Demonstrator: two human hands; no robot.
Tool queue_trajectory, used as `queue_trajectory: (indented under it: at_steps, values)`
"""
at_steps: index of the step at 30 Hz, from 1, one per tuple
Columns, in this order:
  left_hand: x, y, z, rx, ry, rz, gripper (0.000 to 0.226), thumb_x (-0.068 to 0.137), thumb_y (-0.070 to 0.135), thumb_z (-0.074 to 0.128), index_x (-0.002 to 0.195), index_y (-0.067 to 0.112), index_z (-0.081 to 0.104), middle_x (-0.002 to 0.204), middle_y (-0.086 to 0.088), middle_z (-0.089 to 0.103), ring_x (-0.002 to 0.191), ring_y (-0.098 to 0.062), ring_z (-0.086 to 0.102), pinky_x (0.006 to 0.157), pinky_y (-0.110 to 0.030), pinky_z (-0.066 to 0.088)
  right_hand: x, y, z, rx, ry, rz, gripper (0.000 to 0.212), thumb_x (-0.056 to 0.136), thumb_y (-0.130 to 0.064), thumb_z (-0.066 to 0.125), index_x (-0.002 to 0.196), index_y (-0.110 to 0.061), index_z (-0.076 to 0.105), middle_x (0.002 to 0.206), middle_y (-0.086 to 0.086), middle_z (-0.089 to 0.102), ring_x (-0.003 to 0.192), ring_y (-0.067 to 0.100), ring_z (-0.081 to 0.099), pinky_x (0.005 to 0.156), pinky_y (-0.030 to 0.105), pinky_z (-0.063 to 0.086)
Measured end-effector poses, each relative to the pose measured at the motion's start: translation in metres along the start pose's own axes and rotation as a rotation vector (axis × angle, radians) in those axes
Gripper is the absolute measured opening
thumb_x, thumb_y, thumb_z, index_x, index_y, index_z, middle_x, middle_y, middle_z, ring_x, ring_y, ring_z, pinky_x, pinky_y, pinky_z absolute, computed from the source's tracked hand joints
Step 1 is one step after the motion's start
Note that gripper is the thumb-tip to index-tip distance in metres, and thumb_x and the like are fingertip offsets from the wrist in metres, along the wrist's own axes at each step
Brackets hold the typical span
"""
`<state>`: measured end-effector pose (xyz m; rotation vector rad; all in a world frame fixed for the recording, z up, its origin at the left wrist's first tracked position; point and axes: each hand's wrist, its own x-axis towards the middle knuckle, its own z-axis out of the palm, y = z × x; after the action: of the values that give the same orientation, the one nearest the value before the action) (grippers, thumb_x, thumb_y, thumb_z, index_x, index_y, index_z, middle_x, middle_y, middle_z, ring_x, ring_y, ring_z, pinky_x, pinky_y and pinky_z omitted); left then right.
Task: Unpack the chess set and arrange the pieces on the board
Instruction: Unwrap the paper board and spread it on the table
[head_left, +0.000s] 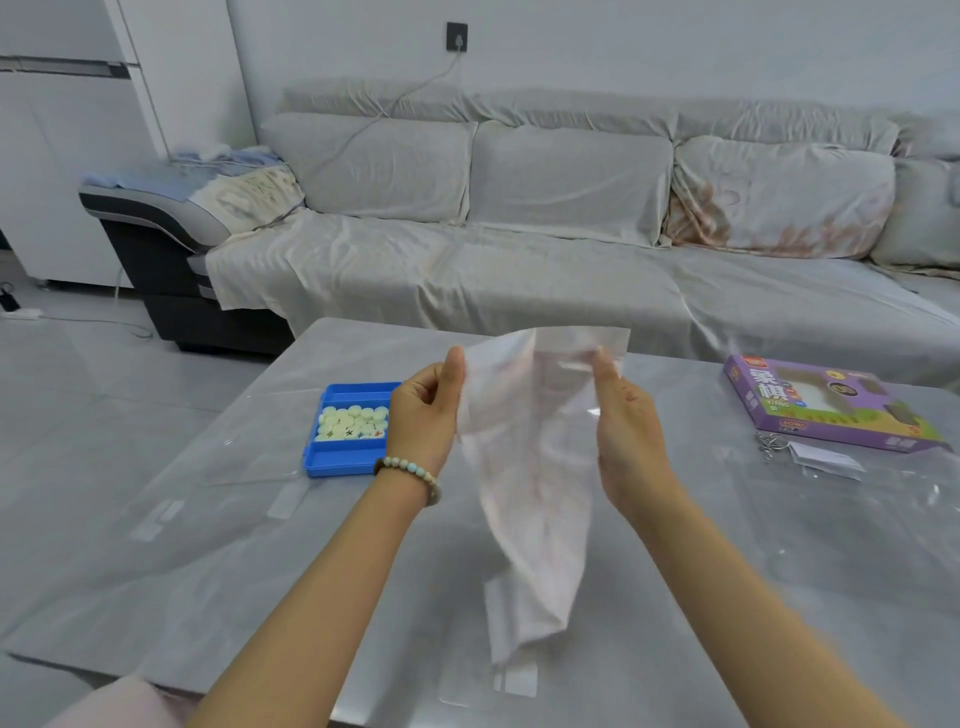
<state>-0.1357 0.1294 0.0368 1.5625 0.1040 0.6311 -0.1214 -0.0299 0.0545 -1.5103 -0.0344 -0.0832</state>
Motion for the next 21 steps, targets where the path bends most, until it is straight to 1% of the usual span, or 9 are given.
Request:
queue_trajectory:
  at_steps: [1, 2, 3, 9, 11, 13, 16, 18, 21]
  values:
    - [0.004, -0.005, -0.004, 0.032, -0.013, -0.014, 0.050, 0.090, 0.043, 0.048, 0.053, 0.017, 0.027, 0.048, 0.007, 0.023, 0.044, -0.004, 0.024, 0.043, -0.012, 0.024, 0.004, 0.001, -0.005, -0.049, -0.023, 0.035, 0.043, 0.094, -0.046, 0.044, 0.082, -0.013, 0.069, 0.087, 0.018, 0.069, 0.101, 0.034, 0.059, 0.069, 0.029, 0.051]
    - [0.008, -0.010, -0.008, 0.067, -0.028, -0.035, 0.051, 0.090, 0.043, 0.049, 0.053, 0.017, 0.027, 0.046, 0.007, 0.022, 0.043, -0.004, 0.023, 0.043, -0.012, 0.024, 0.007, 0.003, -0.010, -0.100, -0.069, 0.075, 0.042, 0.094, -0.046, 0.046, 0.078, -0.012, 0.066, 0.074, 0.000, 0.055, 0.075, 0.010, 0.041, 0.073, 0.033, 0.049]
    - [0.011, -0.014, -0.012, 0.099, -0.042, -0.062, 0.052, 0.091, 0.042, 0.049, 0.052, 0.017, 0.027, 0.043, 0.009, 0.023, 0.041, -0.004, 0.023, 0.042, -0.012, 0.024, 0.010, 0.006, -0.014, -0.122, -0.129, 0.130, 0.040, 0.094, -0.043, 0.048, 0.080, -0.012, 0.067, 0.085, 0.010, 0.068, 0.077, 0.025, 0.063, 0.079, 0.035, 0.049]
    - [0.015, -0.024, -0.019, 0.198, -0.146, -0.286, 0.051, 0.093, 0.045, 0.043, 0.053, 0.015, 0.034, 0.043, 0.005, 0.036, 0.029, 0.002, 0.038, 0.037, -0.008, 0.036, 0.023, 0.034, -0.026, -0.056, -0.220, 0.314, 0.037, 0.093, -0.037, 0.053, 0.095, -0.004, 0.070, 0.102, 0.016, 0.071, 0.093, 0.029, 0.068, 0.090, 0.042, 0.052]
    - [0.010, -0.029, -0.019, 0.184, -0.233, -0.354, 0.048, 0.090, 0.049, 0.046, 0.058, 0.014, 0.049, 0.050, 0.003, 0.050, 0.041, 0.005, 0.050, 0.048, -0.011, 0.047, 0.031, 0.045, -0.029, -0.081, -0.173, 0.316, 0.040, 0.093, -0.038, 0.054, 0.097, -0.002, 0.070, 0.101, 0.017, 0.071, 0.096, 0.033, 0.067, 0.092, 0.045, 0.051]
    - [0.003, -0.037, -0.020, 0.089, -0.308, -0.418, 0.034, 0.089, 0.045, 0.052, 0.076, 0.016, 0.065, 0.066, 0.003, 0.066, 0.062, -0.005, 0.064, 0.066, -0.021, 0.056, 0.038, 0.053, -0.031, -0.132, -0.117, 0.296, 0.044, 0.092, -0.038, 0.055, 0.099, 0.003, 0.068, 0.100, 0.019, 0.070, 0.097, 0.035, 0.066, 0.091, 0.046, 0.051]
    - [-0.001, -0.045, -0.020, 0.010, -0.226, -0.472, 0.029, 0.087, 0.038, 0.058, 0.101, 0.014, 0.068, 0.087, -0.002, 0.071, 0.078, -0.015, 0.067, 0.064, -0.021, 0.055, 0.042, 0.064, -0.027, -0.340, 0.014, 0.108, 0.039, 0.092, -0.031, 0.057, 0.118, -0.002, 0.059, 0.108, 0.006, 0.064, 0.099, 0.024, 0.062, 0.090, 0.035, 0.049]
    - [-0.003, -0.044, -0.015, 0.041, -0.145, -0.456, 0.025, 0.086, 0.038, 0.060, 0.100, 0.018, 0.066, 0.087, 0.002, 0.067, 0.078, -0.011, 0.061, 0.058, -0.016, 0.050, 0.030, 0.063, -0.020, -0.433, 0.137, -0.173, 0.044, 0.088, -0.025, 0.062, 0.127, -0.014, 0.047, 0.119, -0.007, 0.047, 0.107, 0.010, 0.049, 0.094, 0.024, 0.041]
    - [-0.004, -0.041, -0.004, -0.008, -0.058, -0.448, 0.018, 0.083, 0.038, 0.064, 0.092, 0.023, 0.066, 0.081, 0.006, 0.064, 0.075, -0.008, 0.057, 0.060, -0.017, 0.047, 0.006, 0.059, -0.002, -0.413, -0.007, -0.428, 0.034, 0.089, -0.023, 0.061, 0.121, -0.023, 0.052, 0.122, -0.013, 0.052, 0.111, 0.000, 0.049, 0.094, 0.014, 0.038]
